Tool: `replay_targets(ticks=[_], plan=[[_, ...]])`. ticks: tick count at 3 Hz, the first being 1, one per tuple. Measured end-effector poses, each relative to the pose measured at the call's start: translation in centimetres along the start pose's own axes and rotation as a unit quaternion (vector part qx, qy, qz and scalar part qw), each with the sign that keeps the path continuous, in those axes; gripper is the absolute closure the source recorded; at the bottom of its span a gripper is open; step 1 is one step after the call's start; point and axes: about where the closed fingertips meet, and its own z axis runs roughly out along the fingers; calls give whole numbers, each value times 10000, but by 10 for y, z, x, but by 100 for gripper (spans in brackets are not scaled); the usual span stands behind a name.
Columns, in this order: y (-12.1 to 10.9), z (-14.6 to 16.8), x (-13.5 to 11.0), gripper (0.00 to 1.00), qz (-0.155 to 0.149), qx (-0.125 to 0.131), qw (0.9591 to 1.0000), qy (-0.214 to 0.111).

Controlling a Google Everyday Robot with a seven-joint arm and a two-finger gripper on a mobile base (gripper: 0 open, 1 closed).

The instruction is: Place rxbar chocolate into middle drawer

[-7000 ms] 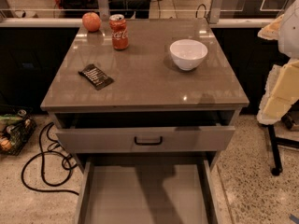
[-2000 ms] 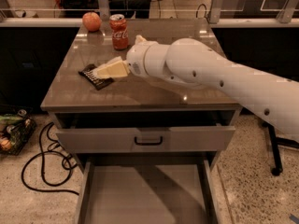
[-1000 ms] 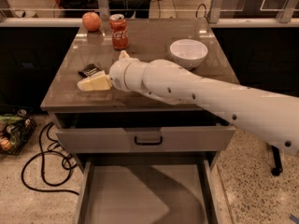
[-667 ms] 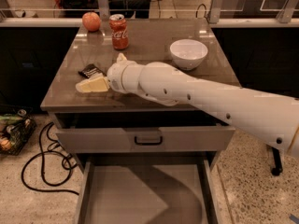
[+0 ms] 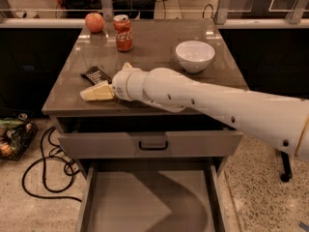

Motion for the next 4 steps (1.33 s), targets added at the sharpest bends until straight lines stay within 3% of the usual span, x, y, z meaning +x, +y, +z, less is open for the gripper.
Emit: replay_targets(ticks=[1, 4], plan=[[4, 5, 12, 15, -30, -35, 10000, 24], [5, 4, 6, 87, -35, -51, 10000, 24]])
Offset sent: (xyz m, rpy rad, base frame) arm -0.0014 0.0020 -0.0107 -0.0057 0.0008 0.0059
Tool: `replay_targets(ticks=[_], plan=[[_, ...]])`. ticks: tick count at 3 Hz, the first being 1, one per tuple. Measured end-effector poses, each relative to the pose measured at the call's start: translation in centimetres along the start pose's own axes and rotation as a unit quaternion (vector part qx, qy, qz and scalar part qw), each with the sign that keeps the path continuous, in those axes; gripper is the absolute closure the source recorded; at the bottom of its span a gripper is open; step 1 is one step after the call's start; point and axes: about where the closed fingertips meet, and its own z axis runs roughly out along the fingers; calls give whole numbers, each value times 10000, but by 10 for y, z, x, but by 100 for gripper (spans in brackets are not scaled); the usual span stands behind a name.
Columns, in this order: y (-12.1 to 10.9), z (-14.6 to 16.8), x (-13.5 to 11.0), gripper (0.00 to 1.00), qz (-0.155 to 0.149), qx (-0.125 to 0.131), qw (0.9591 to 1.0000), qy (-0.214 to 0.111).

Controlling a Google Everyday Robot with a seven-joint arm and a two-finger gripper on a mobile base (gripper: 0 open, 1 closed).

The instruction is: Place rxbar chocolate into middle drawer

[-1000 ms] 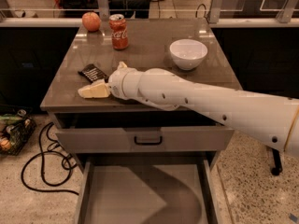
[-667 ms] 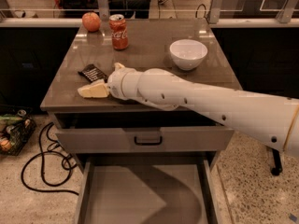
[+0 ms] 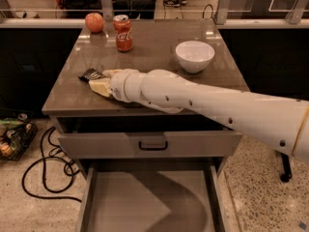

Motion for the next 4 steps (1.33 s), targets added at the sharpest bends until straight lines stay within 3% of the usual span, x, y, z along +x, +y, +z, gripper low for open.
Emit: replay_targets(ticks=[1, 4], plan=[[0, 0, 0, 100, 0, 0, 10000, 0], [1, 2, -2, 100, 4, -72, 10000, -6]])
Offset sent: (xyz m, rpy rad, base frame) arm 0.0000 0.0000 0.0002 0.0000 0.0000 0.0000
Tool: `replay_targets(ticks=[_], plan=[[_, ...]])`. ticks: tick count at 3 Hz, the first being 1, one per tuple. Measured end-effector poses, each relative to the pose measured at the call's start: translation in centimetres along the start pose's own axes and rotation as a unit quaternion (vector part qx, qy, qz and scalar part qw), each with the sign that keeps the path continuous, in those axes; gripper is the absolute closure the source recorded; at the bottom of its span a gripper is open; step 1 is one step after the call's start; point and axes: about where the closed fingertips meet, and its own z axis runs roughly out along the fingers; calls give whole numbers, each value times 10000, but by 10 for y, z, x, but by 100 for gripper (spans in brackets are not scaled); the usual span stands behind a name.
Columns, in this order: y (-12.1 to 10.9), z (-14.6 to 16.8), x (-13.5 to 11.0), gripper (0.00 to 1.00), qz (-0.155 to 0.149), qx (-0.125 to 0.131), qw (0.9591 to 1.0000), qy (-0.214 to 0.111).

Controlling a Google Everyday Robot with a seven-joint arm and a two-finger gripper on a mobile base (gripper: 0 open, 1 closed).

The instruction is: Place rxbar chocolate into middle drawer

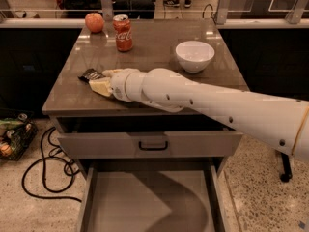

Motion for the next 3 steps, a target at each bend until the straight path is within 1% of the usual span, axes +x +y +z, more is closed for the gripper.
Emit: replay_targets(ticks=[1, 2, 3], plan=[[0, 0, 0, 100, 0, 0, 10000, 0], [-6, -37, -22, 100, -241, -37, 9997, -77], [-13, -95, -56, 100, -598, -134, 9980, -177]])
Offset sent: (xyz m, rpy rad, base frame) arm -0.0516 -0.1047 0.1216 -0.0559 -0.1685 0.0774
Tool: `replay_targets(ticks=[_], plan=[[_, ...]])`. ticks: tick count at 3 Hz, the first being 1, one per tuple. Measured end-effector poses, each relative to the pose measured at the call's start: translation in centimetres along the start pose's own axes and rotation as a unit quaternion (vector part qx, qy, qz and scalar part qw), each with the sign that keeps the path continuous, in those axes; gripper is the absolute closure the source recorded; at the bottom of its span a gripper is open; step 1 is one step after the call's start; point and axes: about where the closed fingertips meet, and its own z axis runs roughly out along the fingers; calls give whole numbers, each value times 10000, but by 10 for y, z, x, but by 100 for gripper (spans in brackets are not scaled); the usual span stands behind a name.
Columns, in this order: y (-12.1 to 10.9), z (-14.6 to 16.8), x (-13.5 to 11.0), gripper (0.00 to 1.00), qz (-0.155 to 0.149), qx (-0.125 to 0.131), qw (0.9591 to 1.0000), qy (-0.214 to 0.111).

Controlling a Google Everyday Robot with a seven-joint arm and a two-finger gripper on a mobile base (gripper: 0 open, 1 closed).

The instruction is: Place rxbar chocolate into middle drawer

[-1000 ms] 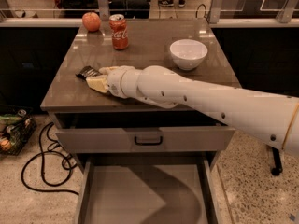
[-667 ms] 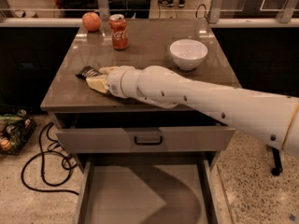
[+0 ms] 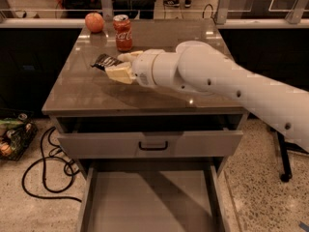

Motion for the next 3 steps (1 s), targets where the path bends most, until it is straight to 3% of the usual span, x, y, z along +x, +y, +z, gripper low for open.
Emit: replay_targets(ticks=[1, 2, 3], plan=[[-7, -39, -21, 100, -235, -142, 9996, -16], [-12, -71, -23, 100, -376, -331, 9987, 59], [-9, -103, -3, 100, -358, -572, 9976, 149]])
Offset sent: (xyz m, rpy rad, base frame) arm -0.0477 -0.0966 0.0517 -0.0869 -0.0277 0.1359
